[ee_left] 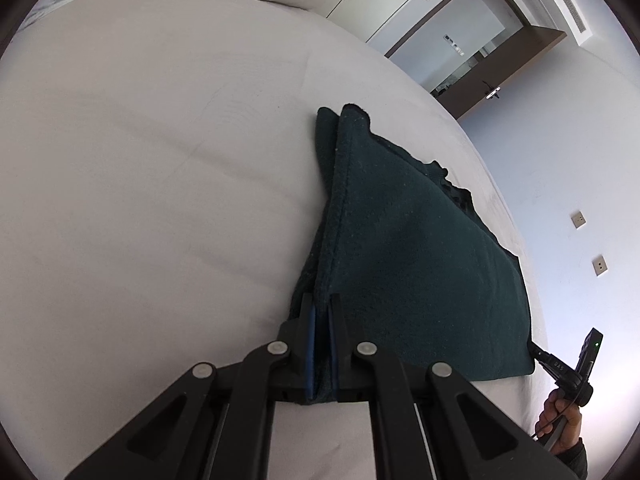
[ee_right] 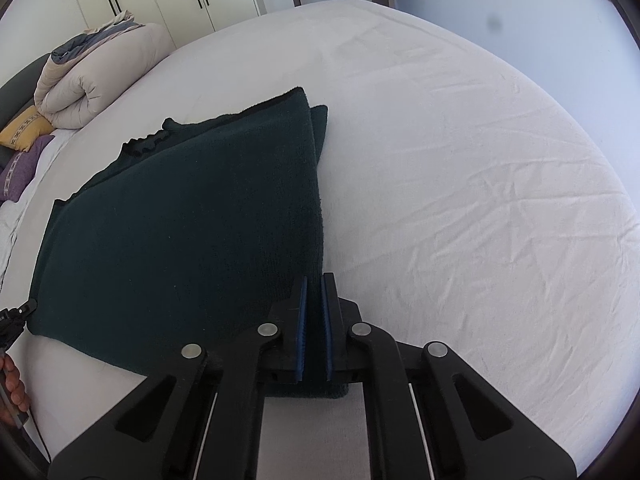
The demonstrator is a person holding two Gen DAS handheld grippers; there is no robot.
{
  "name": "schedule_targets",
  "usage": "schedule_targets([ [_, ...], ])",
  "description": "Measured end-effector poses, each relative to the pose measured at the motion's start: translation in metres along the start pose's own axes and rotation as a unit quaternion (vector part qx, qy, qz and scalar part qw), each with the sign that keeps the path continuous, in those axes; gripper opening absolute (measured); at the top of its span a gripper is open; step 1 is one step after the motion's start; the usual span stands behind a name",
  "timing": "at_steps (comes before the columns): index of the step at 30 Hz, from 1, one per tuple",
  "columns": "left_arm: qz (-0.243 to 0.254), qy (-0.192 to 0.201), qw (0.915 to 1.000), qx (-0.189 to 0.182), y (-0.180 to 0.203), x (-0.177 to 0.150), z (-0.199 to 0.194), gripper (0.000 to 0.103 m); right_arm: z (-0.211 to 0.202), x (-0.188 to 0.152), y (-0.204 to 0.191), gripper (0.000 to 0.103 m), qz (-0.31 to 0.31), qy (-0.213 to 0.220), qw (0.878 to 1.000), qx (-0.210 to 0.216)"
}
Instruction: Fold small clothes
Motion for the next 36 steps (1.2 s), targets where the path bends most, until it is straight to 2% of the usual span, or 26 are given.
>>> schedule_targets([
  [9,-0.02,0.009,0.9995,-0.023,-0.001,0.003,-0.005,0.015,-0.007,-0.002,0.01,0.006,0.045,-0.002,0.998,0.042],
  [14,-0.001,-0.005,1.0,0.001,0.003,0.001,0.001,0.014,-0.012,-0.012,0.007,0.005,0.024,-0.002,0.999,0.028],
  [15,0.003,-0.007,0.9999,0.009,0.004,0.0,0.002,0.009,-0.012,-0.013,0.008,0.005,0.031,-0.004,0.999,0.03],
  [17,0.01,-0.01,0.9997,0.019,0.004,0.0,0.004,0.007,-0.012,-0.016,0.012,0.005,0.049,-0.011,0.998,0.039],
  [24,0.011,-0.015,0.9997,0.014,0.0,0.003,0.007,0.007,-0.003,-0.018,0.013,0.005,0.054,-0.016,0.997,0.05],
  [28,-0.006,-0.006,0.9999,0.009,0.0,0.005,-0.001,0.011,-0.003,-0.011,0.018,0.006,0.076,-0.026,0.994,0.07],
  [29,-0.003,0.0,0.9998,0.018,0.002,0.007,-0.007,0.017,-0.006,-0.007,0.022,0.011,0.083,-0.024,0.994,0.065],
  [30,0.006,0.011,0.9993,0.035,0.005,0.01,-0.015,0.029,-0.011,-0.004,0.029,0.017,0.094,-0.017,0.994,0.044],
  [32,0.031,0.04,0.9974,0.051,0.016,0.018,-0.033,0.035,-0.024,0.006,0.042,0.039,0.119,0.01,0.993,0.013],
  [33,0.048,0.049,0.9963,0.052,0.026,0.024,-0.039,0.036,-0.03,0.012,0.044,0.048,0.13,0.024,0.991,0.019],
  [34,0.067,0.053,0.9944,0.062,0.036,0.029,-0.042,0.036,-0.038,0.018,0.043,0.061,0.138,0.038,0.989,0.029],
  [36,0.107,0.069,0.9897,0.066,0.064,0.042,-0.044,0.039,-0.047,0.031,0.025,0.063,0.138,0.059,0.987,0.066],
])
Point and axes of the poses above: each gripper's, at about its wrist camera, not at the fingertips, and z roughly the way its jaws point, y to its right, x to its top, the point moved 8 cm from there along z, roughly the way its jaws point, and after that the axes turned 7 degrees about -x, right-handed, at the moved point
